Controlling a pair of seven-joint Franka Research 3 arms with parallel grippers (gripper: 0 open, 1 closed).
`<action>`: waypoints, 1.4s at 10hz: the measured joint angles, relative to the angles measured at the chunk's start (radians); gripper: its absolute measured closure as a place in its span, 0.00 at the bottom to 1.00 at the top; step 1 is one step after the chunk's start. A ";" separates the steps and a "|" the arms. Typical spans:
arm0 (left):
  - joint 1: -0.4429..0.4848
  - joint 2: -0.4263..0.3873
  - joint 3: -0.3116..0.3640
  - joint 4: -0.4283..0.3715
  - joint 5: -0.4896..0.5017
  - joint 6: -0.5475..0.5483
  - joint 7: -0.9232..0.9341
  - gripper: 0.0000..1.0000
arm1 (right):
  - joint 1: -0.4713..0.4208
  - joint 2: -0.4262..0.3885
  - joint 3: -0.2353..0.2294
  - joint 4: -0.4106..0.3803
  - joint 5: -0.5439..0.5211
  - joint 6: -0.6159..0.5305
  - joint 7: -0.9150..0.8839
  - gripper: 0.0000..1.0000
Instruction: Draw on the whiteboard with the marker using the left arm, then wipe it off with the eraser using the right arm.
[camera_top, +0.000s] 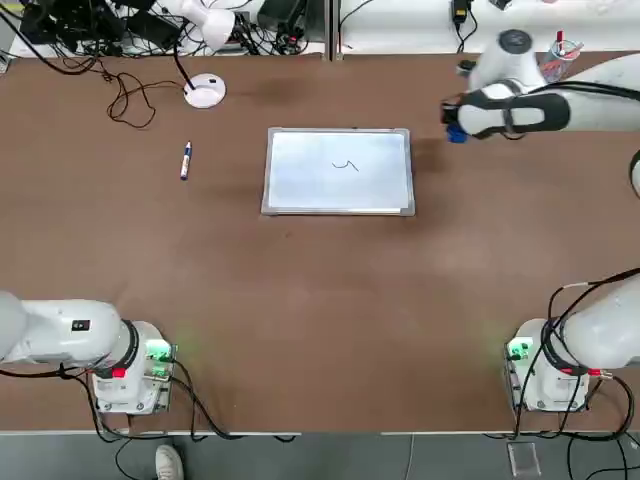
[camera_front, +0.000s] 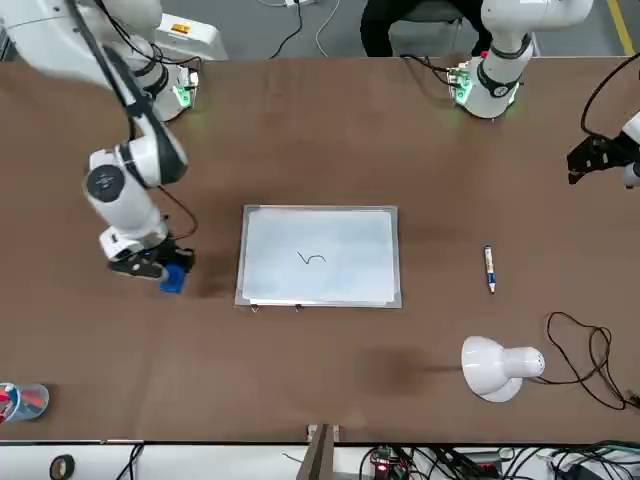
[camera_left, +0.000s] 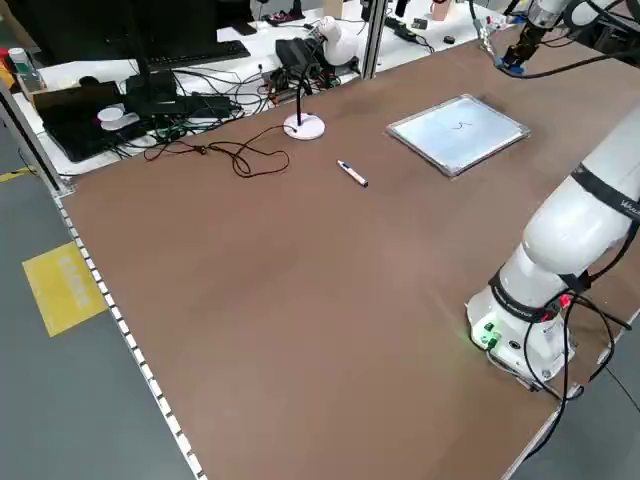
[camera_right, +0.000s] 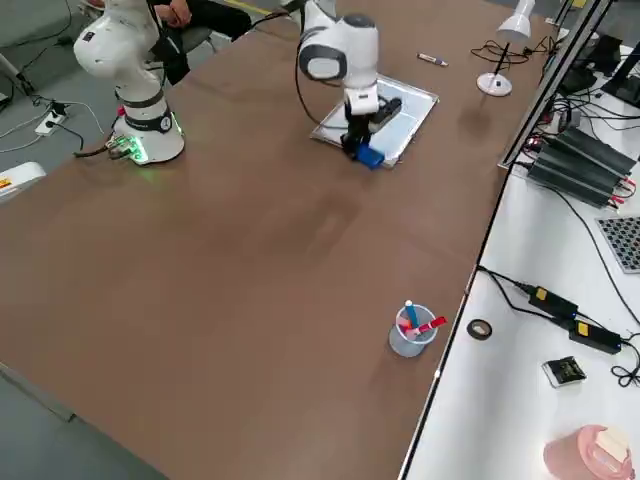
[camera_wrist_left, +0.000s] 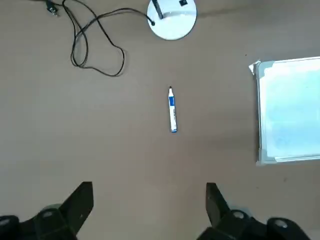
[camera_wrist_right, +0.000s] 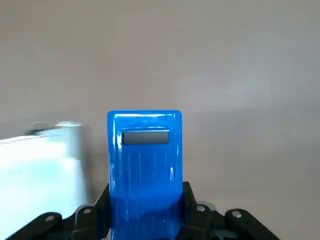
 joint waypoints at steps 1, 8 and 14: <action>0.000 -0.011 0.001 -0.011 -0.001 0.000 0.000 0.00 | 0.057 0.003 0.001 0.016 0.000 0.000 0.060 0.44; -0.008 -0.015 -0.002 -0.023 -0.004 0.000 -0.003 0.00 | 0.308 0.110 -0.005 0.106 -0.004 0.008 0.245 0.44; -0.007 0.002 -0.001 -0.028 -0.004 0.002 -0.002 0.00 | 0.419 0.253 -0.077 0.192 -0.069 0.016 0.287 0.44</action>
